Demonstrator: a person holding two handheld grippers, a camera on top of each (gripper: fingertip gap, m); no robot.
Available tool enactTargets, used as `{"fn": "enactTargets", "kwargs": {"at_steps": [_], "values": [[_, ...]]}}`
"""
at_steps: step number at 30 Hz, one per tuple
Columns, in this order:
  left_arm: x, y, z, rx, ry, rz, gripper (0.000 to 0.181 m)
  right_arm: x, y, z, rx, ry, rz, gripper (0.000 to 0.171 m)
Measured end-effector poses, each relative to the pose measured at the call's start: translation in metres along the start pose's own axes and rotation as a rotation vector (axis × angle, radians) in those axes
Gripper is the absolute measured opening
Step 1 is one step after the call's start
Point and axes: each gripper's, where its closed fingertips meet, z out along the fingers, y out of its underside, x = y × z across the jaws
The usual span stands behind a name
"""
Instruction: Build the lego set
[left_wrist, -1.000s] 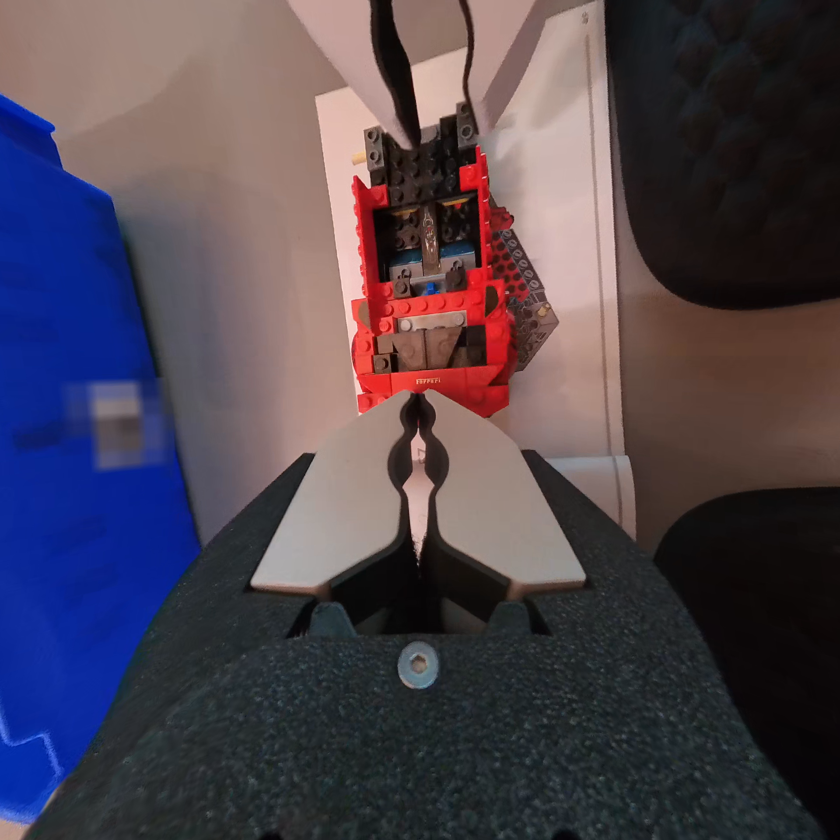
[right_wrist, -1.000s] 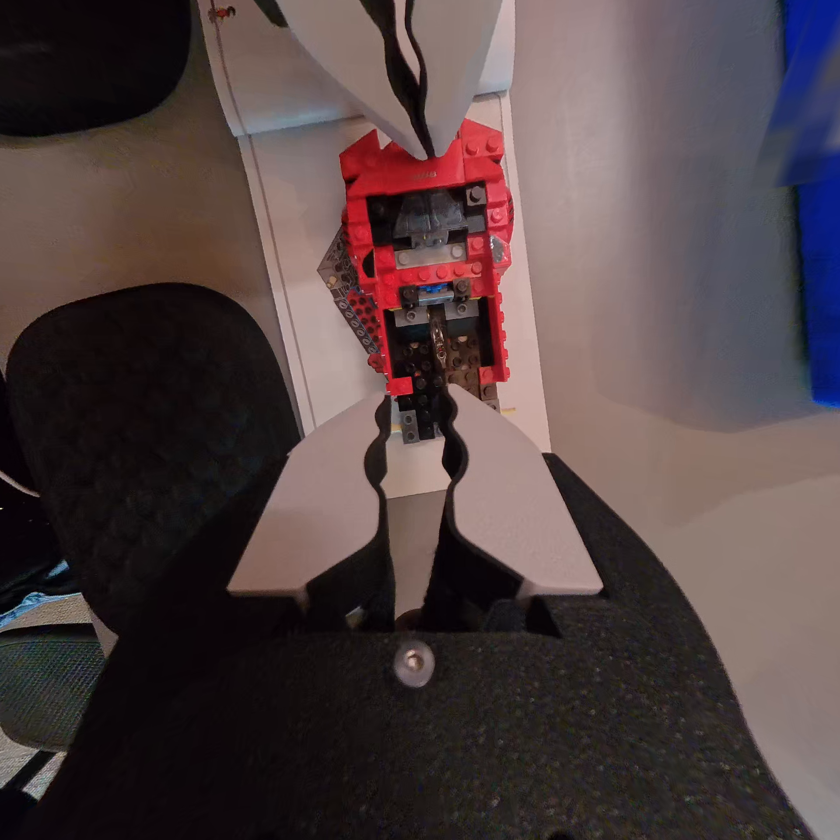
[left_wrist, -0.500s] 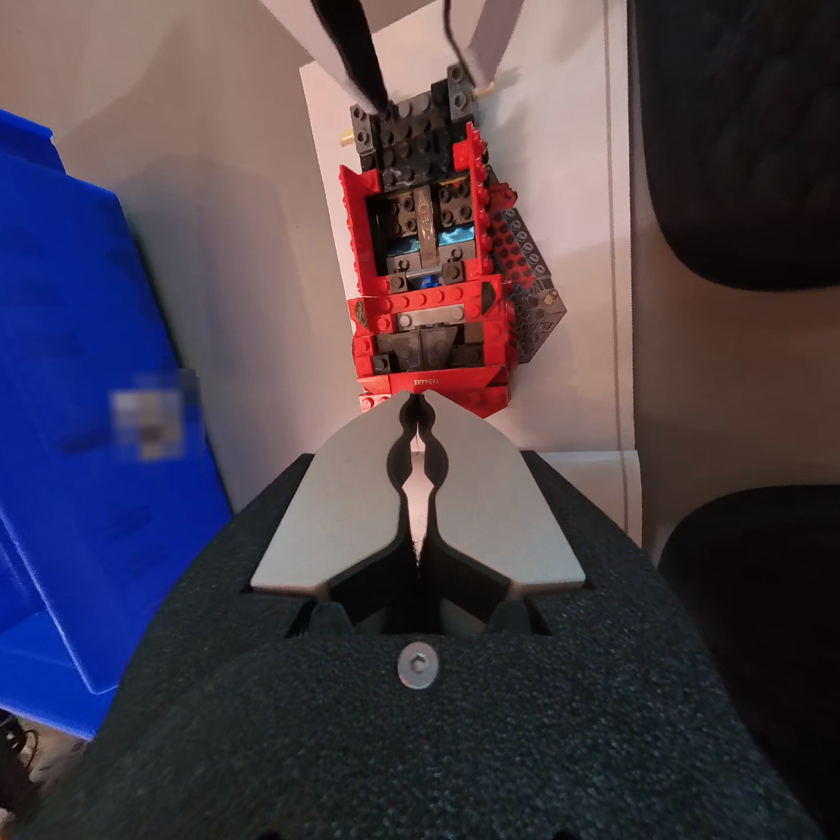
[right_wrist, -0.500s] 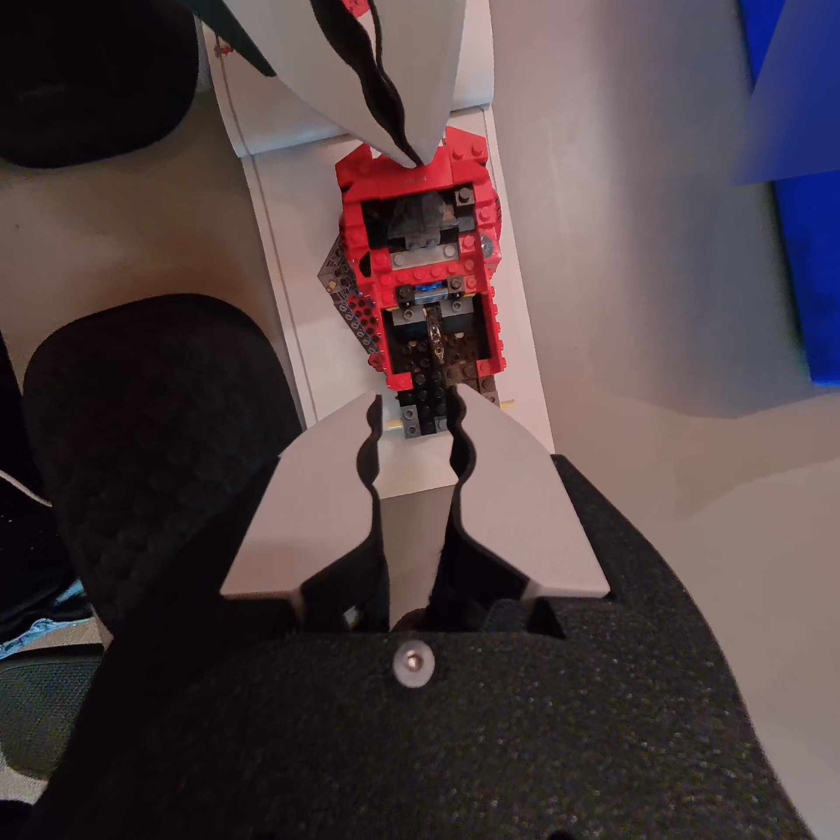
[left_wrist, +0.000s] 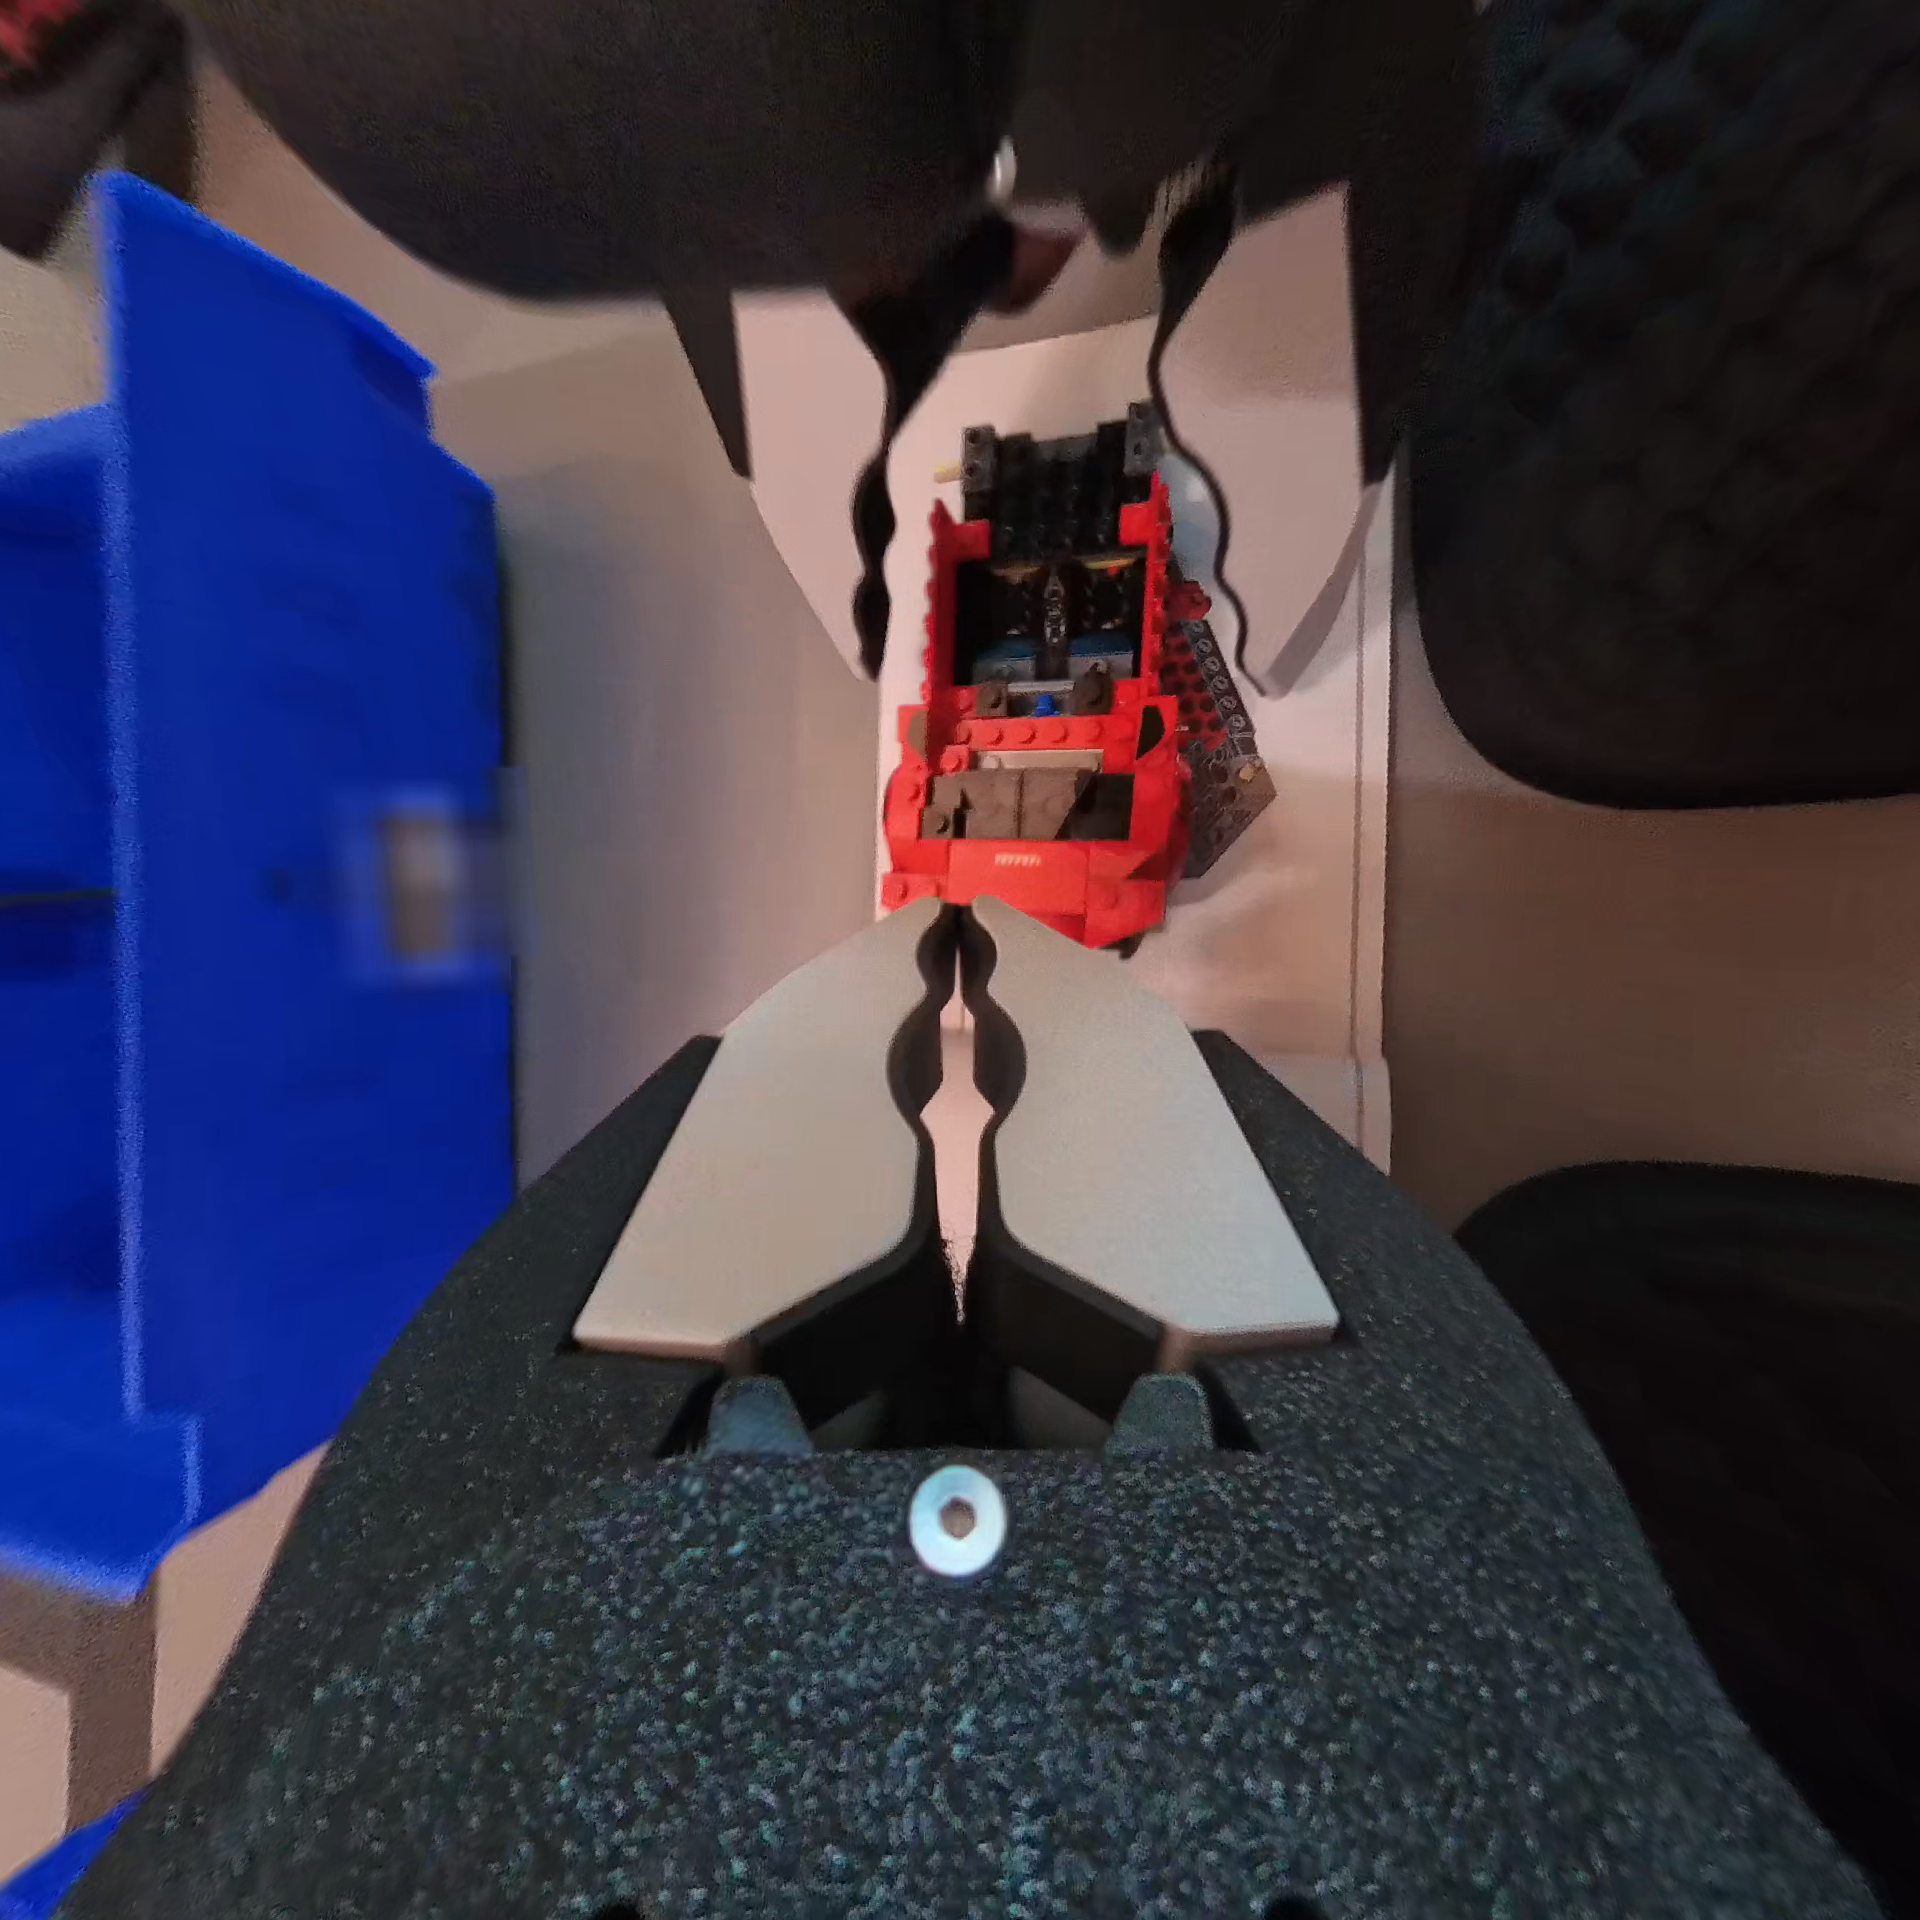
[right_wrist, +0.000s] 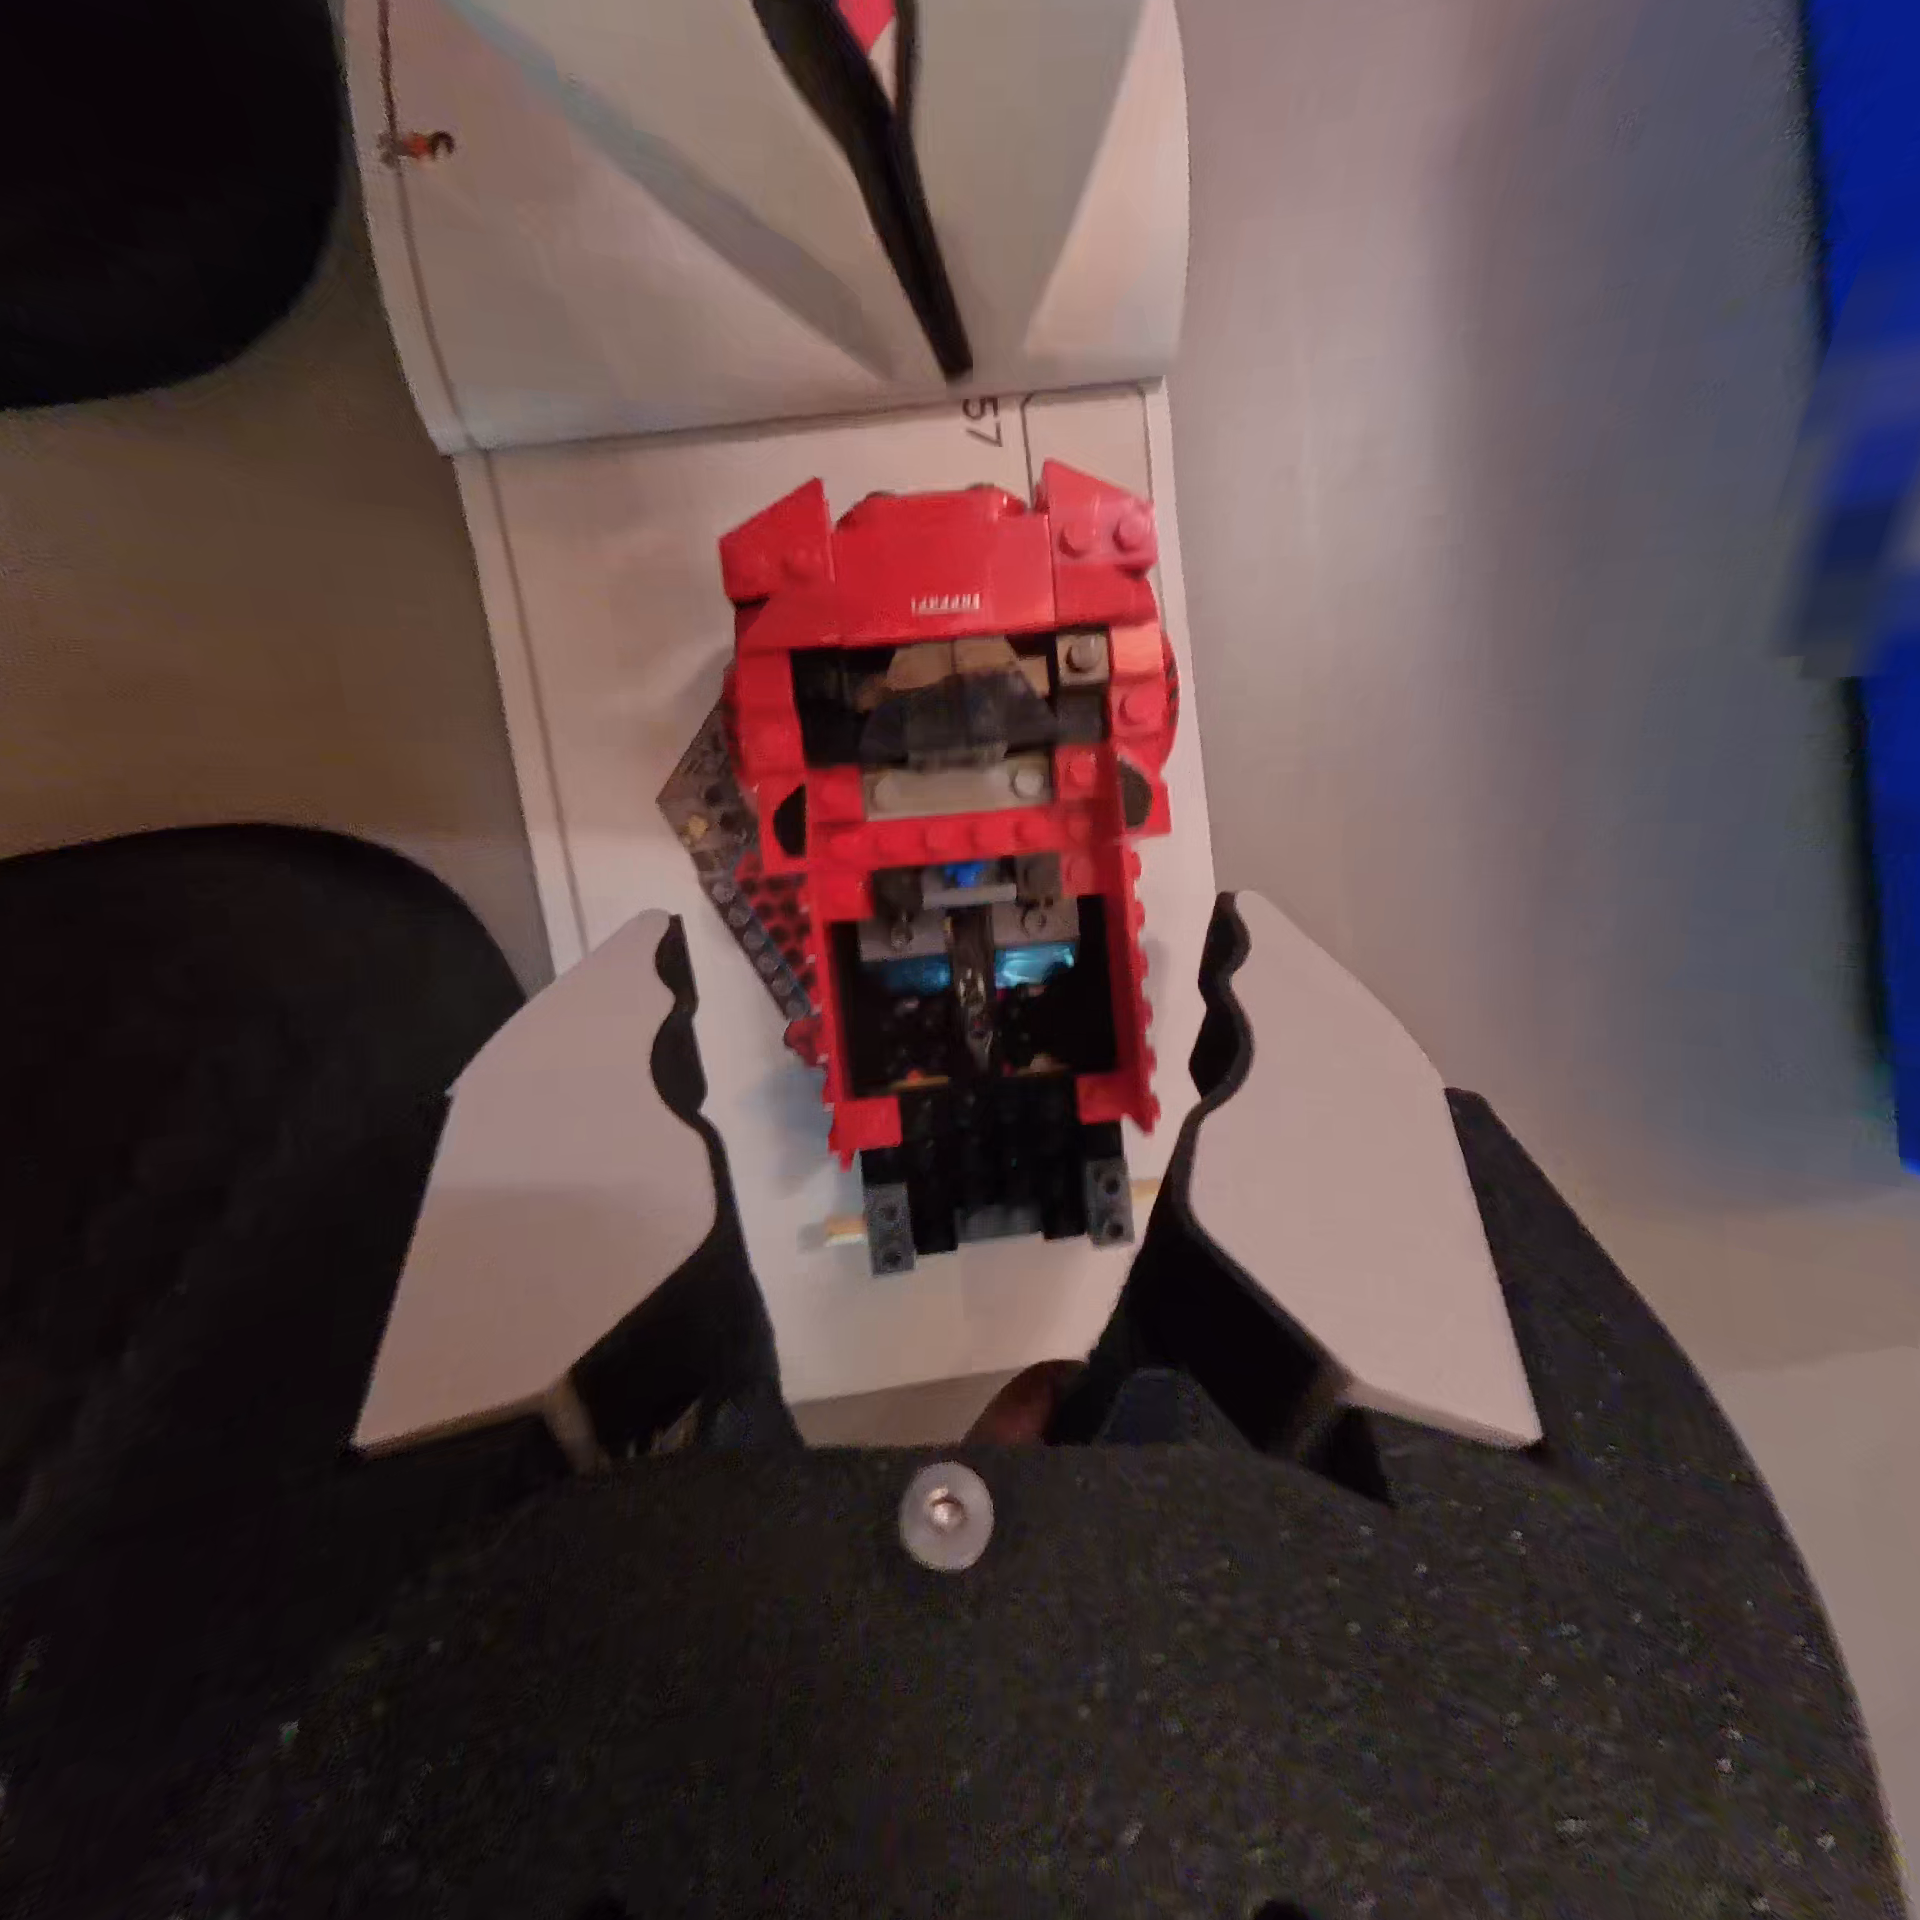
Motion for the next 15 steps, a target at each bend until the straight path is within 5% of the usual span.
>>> {"fn": "enactTargets", "kwargs": {"at_steps": [15], "values": [[0.020, 0.019, -0.088, 0.305, -0.242, -0.133, 0.011, 0.006, -0.014, 0.008, -0.021, -0.038, -0.055, 0.076]]}}
